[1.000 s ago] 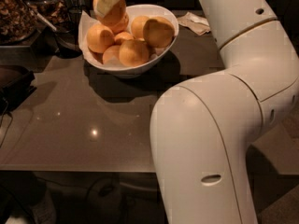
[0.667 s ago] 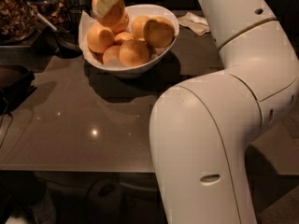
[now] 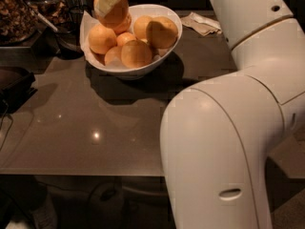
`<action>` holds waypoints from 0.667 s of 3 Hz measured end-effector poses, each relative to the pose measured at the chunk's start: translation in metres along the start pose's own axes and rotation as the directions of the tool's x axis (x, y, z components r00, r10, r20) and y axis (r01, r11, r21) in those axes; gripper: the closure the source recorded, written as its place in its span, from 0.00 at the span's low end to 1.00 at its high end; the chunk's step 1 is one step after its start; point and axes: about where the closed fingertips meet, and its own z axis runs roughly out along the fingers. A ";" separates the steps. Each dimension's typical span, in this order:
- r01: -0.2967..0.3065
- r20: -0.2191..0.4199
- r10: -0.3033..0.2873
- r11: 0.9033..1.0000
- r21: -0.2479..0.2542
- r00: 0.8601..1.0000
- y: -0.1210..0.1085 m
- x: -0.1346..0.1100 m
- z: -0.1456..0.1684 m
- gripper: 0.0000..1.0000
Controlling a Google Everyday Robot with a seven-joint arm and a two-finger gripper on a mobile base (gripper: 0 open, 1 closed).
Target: Pick orange from white bowl
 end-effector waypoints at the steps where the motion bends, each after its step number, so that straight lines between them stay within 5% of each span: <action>1: -0.047 0.016 0.047 0.999 0.007 0.999 0.014 0.010 -0.018 1.00; 2: -0.053 -0.005 0.053 0.999 -0.013 0.999 0.020 0.018 -0.008 1.00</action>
Offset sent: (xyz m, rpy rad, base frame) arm -0.0172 -0.0131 0.0050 0.0253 0.0163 -0.0338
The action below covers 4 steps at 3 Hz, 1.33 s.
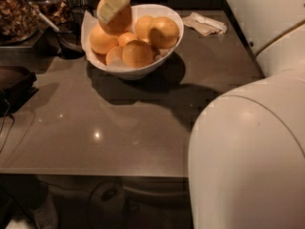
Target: Pick orange from white bowl
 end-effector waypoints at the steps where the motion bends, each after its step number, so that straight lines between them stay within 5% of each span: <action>1: -0.021 0.027 0.021 1.000 -0.010 0.999 0.007 -0.004 -0.006 1.00; 2: -0.056 0.073 0.056 0.998 0.001 0.996 0.026 -0.007 -0.025 1.00; 3: -0.138 0.109 0.135 0.990 0.026 0.985 0.077 0.018 -0.038 1.00; 4: -0.142 0.093 0.140 0.990 0.019 0.986 0.080 0.025 -0.030 1.00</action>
Offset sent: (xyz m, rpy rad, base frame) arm -0.0793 -0.0065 0.0210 0.1324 0.0204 -0.0781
